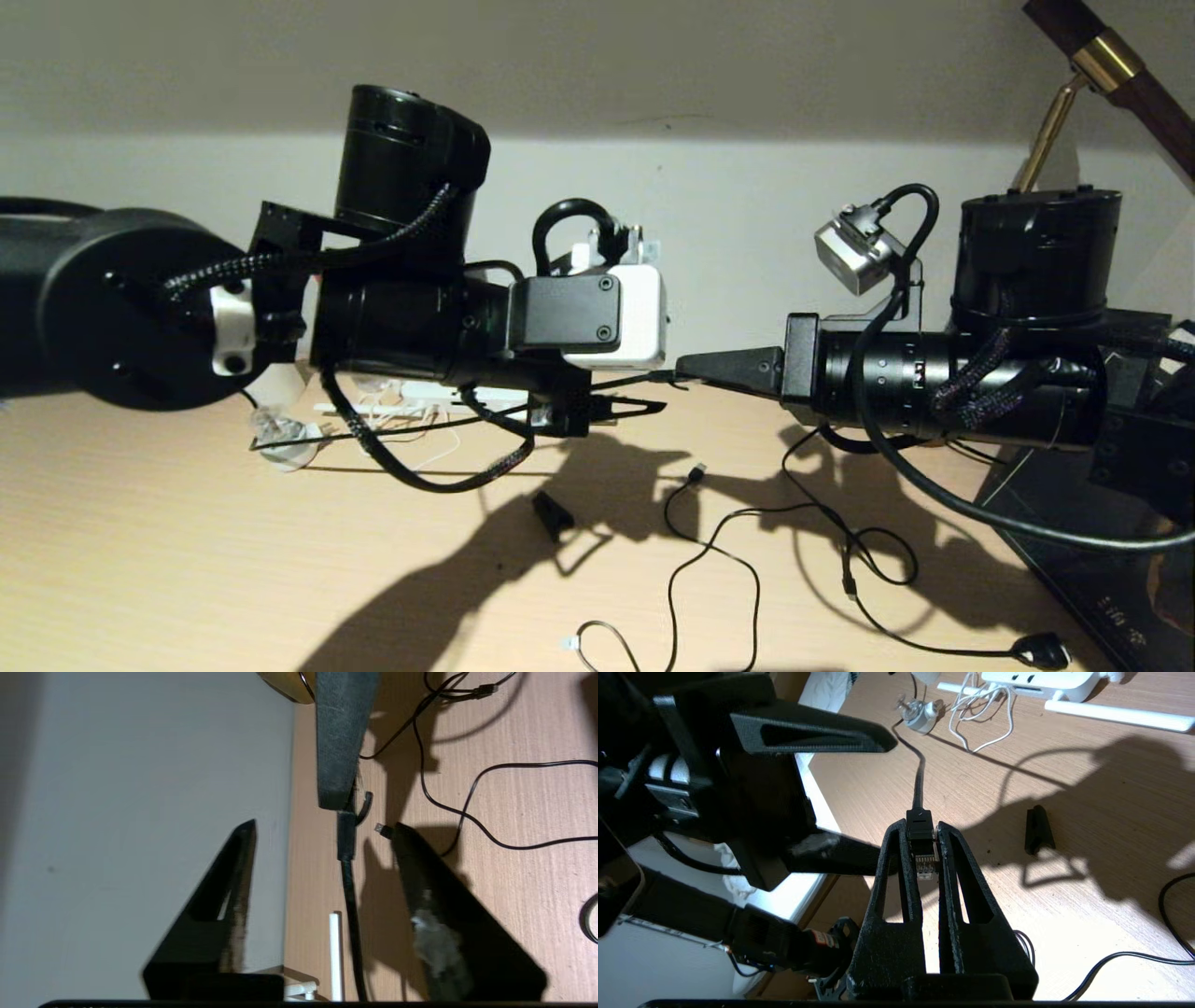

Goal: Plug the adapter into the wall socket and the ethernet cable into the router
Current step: Hand it to the other hand

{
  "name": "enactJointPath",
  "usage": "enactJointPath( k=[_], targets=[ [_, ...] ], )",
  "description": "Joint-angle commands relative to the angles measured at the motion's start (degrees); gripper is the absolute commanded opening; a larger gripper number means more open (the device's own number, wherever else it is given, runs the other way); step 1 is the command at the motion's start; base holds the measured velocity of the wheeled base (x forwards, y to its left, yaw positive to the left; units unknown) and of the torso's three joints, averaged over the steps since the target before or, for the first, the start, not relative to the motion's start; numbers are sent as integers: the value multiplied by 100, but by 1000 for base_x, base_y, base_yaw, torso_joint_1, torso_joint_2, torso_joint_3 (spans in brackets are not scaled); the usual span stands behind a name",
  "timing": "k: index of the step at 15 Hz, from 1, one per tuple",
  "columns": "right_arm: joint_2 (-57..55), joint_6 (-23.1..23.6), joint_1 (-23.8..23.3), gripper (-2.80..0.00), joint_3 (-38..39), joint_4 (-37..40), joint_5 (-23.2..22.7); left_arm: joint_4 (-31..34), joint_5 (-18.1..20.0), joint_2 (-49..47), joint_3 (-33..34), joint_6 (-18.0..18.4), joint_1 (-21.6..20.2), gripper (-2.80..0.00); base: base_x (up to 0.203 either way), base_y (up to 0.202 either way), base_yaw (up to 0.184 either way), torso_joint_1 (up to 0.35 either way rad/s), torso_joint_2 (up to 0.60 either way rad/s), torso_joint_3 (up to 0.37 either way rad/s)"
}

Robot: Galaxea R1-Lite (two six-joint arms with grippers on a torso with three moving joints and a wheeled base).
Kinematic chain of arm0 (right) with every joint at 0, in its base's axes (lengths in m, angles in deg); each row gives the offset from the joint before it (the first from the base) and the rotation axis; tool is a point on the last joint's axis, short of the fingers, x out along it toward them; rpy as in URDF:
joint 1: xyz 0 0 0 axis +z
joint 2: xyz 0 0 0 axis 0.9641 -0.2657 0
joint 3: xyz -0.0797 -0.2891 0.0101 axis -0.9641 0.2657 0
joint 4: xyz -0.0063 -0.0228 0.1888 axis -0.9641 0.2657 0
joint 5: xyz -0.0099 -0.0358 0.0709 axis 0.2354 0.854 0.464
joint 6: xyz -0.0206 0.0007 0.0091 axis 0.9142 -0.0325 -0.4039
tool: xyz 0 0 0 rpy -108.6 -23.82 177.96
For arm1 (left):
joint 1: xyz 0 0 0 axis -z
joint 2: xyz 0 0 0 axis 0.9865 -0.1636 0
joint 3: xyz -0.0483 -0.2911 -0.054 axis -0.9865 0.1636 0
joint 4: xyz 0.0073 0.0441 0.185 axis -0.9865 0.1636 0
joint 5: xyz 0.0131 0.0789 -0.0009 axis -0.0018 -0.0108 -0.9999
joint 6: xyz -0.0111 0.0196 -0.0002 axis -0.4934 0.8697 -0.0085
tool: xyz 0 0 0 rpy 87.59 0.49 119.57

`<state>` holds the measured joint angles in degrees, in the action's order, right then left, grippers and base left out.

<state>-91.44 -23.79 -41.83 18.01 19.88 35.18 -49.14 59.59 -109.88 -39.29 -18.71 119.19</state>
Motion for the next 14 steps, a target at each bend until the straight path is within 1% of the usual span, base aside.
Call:
enactJointPath(
  k=[1, 2, 3, 4, 5, 7, 8, 9, 11, 13, 14],
  targets=[
    [17, -489, -77, -280, -152, -22, 109, -467, 24, 219, 528, 26, -111, 0, 0, 0, 0, 0, 0, 0],
    [11, -1020, -156, -280, -366, 2, 105, -794, 108, 330, 838, 17, -180, 0, 0, 0, 0, 0, 0, 0],
    [-8, -1561, -206, -280, -557, 40, 60, -1098, 294, 404, 1087, 12, -231, 0, 0, 0, 0, 0, 0, 0],
    [-50, -2060, -237, -280, -796, 141, -126, -1460, 561, 482, 1311, 18, -268, 0, 0, 0, 0, 0, 0, 0],
    [-75, -2347, -261, -280, -1029, 306, -368, -1795, 702, 543, 1479, 22, -285, 0, 0, 0, 0, 0, 0, 0],
    [-152, -2905, -312, -280, -1595, 703, -687, -2571, 913, 583, 1648, 10, -307, 0, 0, 0, 0, 0, 0, 0],
    [-204, -3159, -368, -280, -1848, 963, -850, -2992, 1022, 567, 1696, 0, -319, 0, 0, 0, 0, 0, 0, 0],
    [-251, -3265, -464, -280, -2030, 1270, -1059, -3364, 1136, 534, 1727, -11, -345, 0, 0, 0, 0, 0, 0, 0],
    [-349, -3407, -647, -280, -2322, 1723, -1423, -3814, 1480, 426, 1732, 1, -408, 0, 0, 0, 0, 0, 0, 0],
    [-414, -3856, -870, -280, -2444, 1863, -1741, -4316, 1569, 303, 1726, -9, -409, 0, 0, 0, 0, 0, 0, 0],
    [-416, -3997, -1005, -280, -2453, 1858, -1997, -4470, 1666, 246, 1724, -10, -407, 0, 0, 0, 0, 0, 0, 0]
  ],
)
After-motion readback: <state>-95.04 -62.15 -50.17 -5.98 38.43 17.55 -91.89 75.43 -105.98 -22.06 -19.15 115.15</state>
